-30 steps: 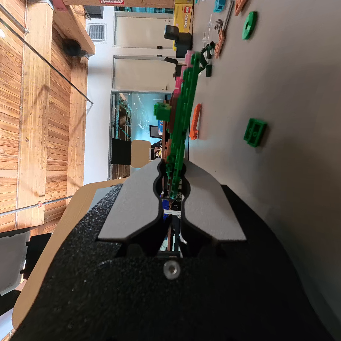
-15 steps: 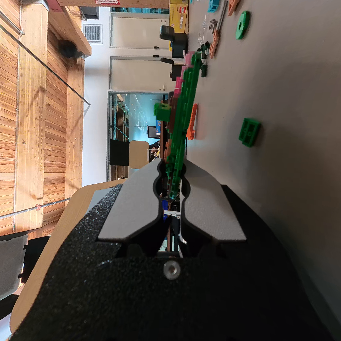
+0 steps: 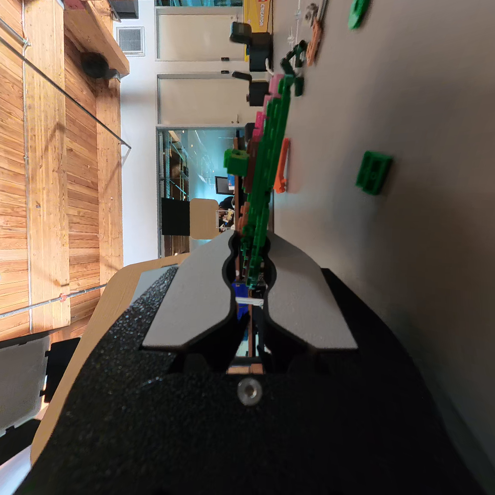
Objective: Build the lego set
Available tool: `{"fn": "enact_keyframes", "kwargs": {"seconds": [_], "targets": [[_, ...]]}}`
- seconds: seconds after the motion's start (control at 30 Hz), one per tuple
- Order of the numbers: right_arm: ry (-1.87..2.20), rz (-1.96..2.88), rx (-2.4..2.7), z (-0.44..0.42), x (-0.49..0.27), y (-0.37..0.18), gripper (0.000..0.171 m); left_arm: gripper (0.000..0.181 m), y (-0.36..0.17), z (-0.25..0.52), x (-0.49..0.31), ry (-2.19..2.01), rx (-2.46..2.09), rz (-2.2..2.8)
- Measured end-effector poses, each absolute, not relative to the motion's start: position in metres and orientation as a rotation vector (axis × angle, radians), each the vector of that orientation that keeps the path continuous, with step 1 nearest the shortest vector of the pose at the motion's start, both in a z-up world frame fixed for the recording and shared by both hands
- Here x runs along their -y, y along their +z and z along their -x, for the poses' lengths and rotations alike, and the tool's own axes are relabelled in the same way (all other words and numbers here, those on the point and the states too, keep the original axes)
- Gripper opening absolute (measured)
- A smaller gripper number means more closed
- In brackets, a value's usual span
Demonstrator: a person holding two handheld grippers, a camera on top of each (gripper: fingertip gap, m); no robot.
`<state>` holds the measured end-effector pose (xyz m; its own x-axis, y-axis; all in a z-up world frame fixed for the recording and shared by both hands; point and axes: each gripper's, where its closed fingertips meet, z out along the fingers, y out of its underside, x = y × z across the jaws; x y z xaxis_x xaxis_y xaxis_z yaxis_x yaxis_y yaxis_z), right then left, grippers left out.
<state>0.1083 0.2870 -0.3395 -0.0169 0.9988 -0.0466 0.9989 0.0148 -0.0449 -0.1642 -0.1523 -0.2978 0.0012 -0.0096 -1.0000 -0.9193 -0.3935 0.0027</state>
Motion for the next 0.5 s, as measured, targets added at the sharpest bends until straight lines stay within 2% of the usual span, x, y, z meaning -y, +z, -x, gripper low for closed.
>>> {"fn": "enact_keyframes", "kwargs": {"seconds": [0.13,0.33,0.5], "targets": [[-0.468,-1.991,-2.642,-0.025,-0.200,-0.312,0.001,0.015,-0.293,0.184,0.161,1.512,-0.930,1.564],[-0.836,-1.319,-3.165,0.080,-0.026,-0.292,0.001,0.015,-0.302,0.216,0.189,1.530,-0.909,1.735],[-0.600,-0.861,-3.413,0.131,0.065,-0.321,0.001,0.015,-0.307,0.242,0.210,1.559,-0.839,1.815]]}}
